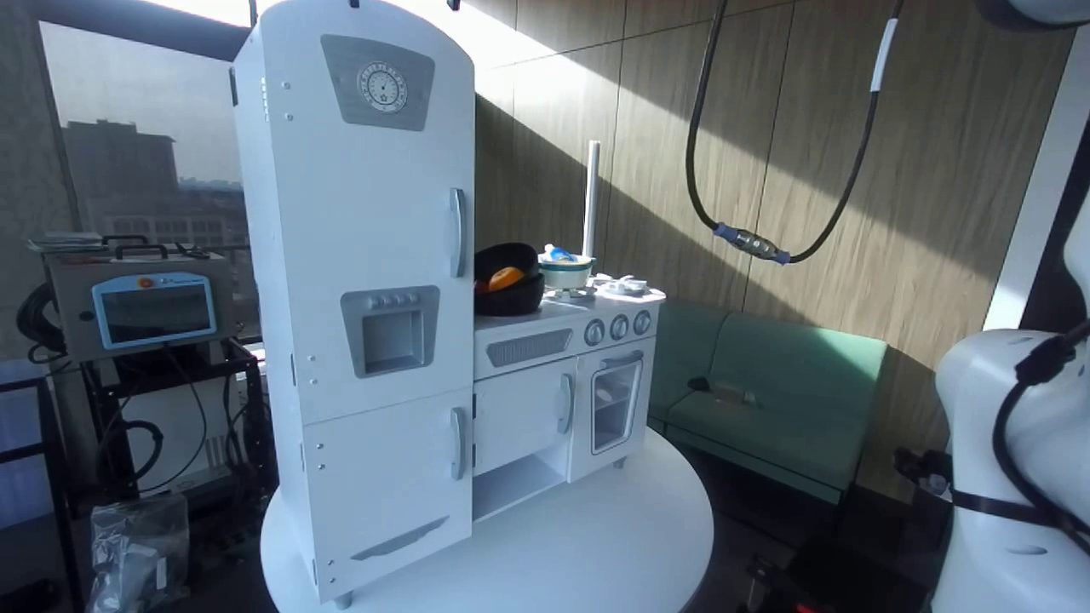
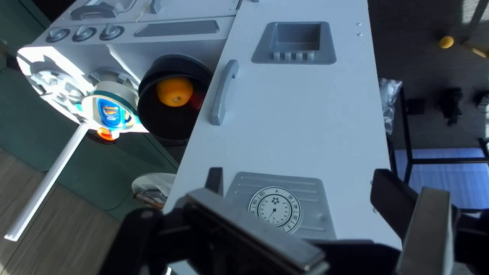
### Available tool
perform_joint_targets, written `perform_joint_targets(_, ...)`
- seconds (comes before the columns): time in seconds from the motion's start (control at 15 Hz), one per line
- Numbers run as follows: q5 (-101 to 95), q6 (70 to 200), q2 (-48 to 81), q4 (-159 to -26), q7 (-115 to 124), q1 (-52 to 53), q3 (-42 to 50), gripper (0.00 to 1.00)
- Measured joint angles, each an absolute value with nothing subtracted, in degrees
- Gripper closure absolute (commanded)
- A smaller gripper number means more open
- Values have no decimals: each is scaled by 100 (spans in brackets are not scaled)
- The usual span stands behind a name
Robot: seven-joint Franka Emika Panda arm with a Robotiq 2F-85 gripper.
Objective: Close the bottom cabinet door to the far right, close the cabinet door directly under the sink, close the bottom refrigerator door, close the top refrigerator door
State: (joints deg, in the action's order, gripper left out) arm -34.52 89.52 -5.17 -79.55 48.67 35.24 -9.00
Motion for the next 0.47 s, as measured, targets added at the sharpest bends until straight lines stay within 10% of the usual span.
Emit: perform_joint_targets(0.47, -3185, 9940, -1706, -10147, 5967, 2772, -1321, 0)
